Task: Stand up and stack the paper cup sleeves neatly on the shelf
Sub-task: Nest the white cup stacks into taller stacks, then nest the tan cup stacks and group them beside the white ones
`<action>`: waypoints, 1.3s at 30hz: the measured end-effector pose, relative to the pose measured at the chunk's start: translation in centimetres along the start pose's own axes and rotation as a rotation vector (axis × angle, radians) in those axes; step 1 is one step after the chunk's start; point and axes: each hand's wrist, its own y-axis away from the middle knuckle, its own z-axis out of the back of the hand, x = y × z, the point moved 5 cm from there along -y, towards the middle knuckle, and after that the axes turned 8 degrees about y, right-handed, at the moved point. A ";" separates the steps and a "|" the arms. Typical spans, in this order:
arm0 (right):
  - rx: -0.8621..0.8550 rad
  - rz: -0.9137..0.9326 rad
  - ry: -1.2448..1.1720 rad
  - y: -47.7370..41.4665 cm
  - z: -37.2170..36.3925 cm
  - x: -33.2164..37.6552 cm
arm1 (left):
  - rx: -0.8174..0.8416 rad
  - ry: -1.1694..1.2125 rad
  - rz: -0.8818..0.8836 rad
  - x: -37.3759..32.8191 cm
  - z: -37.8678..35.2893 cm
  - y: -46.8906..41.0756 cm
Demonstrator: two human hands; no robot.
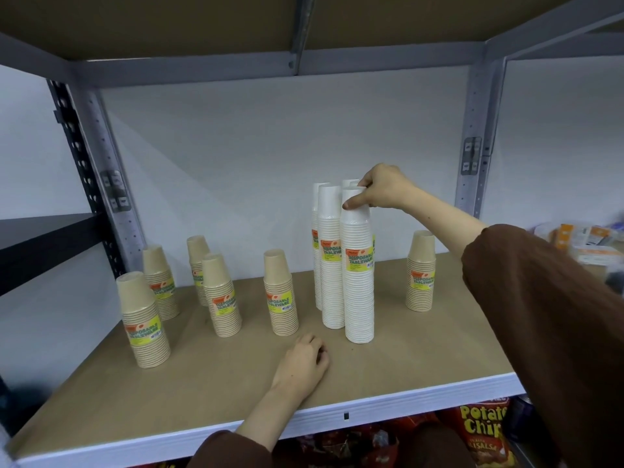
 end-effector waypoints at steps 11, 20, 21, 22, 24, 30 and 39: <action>-0.038 -0.002 -0.005 0.5 1.0 0.5 | 0.028 -0.023 -0.004 -0.2 0.5 0.2; -0.180 0.233 -0.001 0.9 0.8 6.4 | -0.401 0.091 -0.071 1.2 12.9 -2.4; -0.157 0.262 0.007 0.8 0.2 7.1 | -0.454 0.109 -0.060 1.6 14.7 -2.7; -0.127 0.288 0.019 0.7 -0.7 7.8 | -0.501 0.118 -0.039 2.0 16.4 -3.1; -0.053 0.331 0.050 0.5 -2.6 9.1 | -0.564 0.105 0.027 3.1 19.2 -3.8; 0.270 0.349 0.196 -0.1 -10.5 10.8 | -0.438 0.034 0.307 6.7 21.9 -5.7; 0.395 0.287 0.280 -1.6 -15.3 10.3 | -0.227 0.095 0.500 10.4 20.7 -6.5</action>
